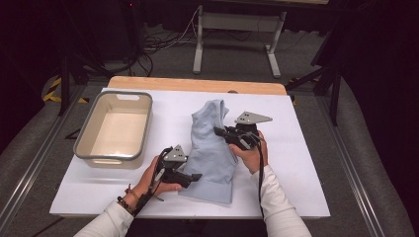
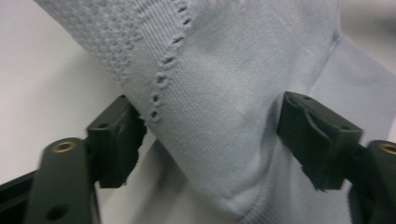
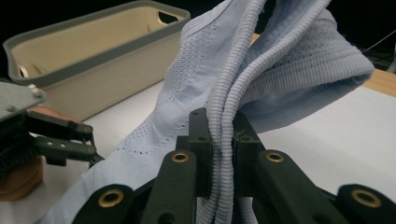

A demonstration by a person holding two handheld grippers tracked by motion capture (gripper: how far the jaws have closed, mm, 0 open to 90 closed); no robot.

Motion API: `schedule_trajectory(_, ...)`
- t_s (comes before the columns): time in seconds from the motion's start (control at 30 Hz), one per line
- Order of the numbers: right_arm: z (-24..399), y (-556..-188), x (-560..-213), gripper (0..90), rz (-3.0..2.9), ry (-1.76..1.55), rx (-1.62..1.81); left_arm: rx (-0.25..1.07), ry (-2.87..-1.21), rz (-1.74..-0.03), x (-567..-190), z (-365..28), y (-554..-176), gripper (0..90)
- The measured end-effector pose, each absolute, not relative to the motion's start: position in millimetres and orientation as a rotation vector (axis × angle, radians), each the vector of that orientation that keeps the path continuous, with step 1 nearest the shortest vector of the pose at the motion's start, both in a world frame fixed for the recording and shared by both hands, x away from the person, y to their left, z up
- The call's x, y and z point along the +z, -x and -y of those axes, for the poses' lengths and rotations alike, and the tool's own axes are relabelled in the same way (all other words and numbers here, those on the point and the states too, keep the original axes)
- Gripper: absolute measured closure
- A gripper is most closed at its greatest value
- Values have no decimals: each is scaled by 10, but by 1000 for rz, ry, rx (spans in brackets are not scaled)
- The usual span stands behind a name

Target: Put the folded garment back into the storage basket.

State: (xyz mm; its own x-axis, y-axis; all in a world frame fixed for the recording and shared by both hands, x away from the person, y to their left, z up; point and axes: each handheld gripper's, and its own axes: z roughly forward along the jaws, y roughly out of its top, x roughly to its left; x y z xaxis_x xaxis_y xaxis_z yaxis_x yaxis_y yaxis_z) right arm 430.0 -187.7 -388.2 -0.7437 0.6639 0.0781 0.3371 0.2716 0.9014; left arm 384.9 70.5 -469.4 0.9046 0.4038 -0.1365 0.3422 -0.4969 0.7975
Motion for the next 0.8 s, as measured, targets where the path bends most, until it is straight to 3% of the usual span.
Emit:
schedule_trajectory(0.17, 1911, -4245, -3850, 817, -2212, -892, 1484, 29, -2128, -526, -4695, -685, -3873, 383)
schedule_trajectory(0.37, 1887, -4193, -3771, 817, -2192, -852, 1517, 6, -2076, -525, -4659, -751, -3879, 636)
schedule_trajectory(0.47, 1871, -4177, -3736, 817, -2179, -841, 1532, 38, -2075, -506, -4618, -771, -3855, 713)
schedule_trajectory(0.8, 1796, -4105, -3544, 817, -2144, -787, 1565, 94, -2045, -477, -4419, -919, -3794, 739)
